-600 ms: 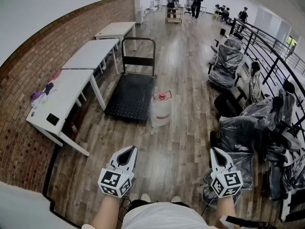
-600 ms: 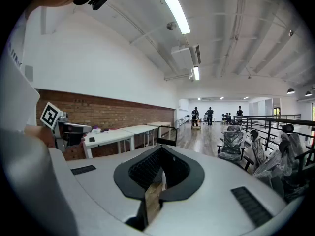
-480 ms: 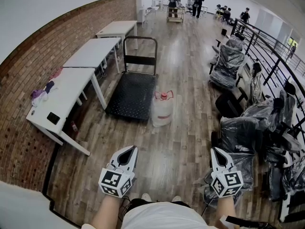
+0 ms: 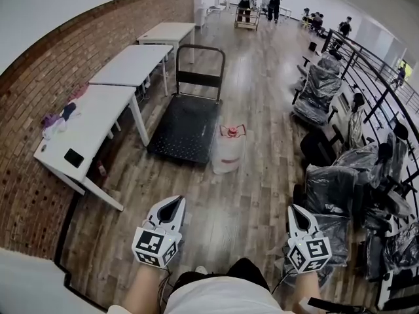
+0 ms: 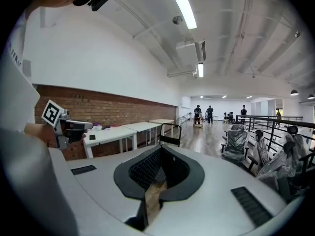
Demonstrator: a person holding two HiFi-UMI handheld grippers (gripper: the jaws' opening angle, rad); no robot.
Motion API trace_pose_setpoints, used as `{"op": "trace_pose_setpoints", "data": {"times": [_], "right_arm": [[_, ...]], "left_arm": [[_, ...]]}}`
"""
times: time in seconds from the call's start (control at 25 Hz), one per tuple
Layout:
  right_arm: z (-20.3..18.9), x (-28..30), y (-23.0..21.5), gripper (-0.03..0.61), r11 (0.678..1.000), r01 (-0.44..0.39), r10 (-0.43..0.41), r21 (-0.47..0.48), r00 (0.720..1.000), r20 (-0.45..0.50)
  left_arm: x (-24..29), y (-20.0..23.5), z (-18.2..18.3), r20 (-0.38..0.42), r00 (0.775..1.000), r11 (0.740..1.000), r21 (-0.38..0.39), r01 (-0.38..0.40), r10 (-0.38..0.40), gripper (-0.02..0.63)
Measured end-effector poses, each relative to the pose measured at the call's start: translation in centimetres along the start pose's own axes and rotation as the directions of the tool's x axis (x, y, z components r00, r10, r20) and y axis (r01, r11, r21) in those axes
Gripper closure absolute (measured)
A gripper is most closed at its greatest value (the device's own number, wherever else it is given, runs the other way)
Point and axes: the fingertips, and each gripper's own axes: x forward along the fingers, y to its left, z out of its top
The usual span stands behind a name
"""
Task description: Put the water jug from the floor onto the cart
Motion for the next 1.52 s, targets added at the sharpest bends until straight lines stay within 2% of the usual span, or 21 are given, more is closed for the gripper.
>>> {"op": "trace_pose_setpoints", "data": {"times": [0.4,0.84,1.08,1.52], "right_arm": [[0.5,7.5,-1.6,0.575,0.997,-0.079,0.078,0.024,0.996,0.031],[3.3,19.3,-9.4,0.575,0.982,-0.19,0.19,0.013,0.981,0.051],[4.1,23.8,-12.6,0.575,0.975,-0.22,0.219,0.008,0.973,0.066],[2.9,28.9,-13.7,0.575,0.965,-0.26,0.258,0.038,0.965,0.037]], "left_arm": [[4.9,2.9,-0.4,-0.03,0.999,0.999,-0.008,-0.042,0.042,0.614],[16.1,4.7,2.5,-0.026,0.99,0.991,-0.002,-0.136,0.136,0.614],[20.1,4.8,3.5,-0.04,0.984,0.984,0.015,-0.175,0.175,0.614],[23.7,6.8,3.5,-0.064,0.977,0.979,0.019,-0.203,0.203,0.614]]}}
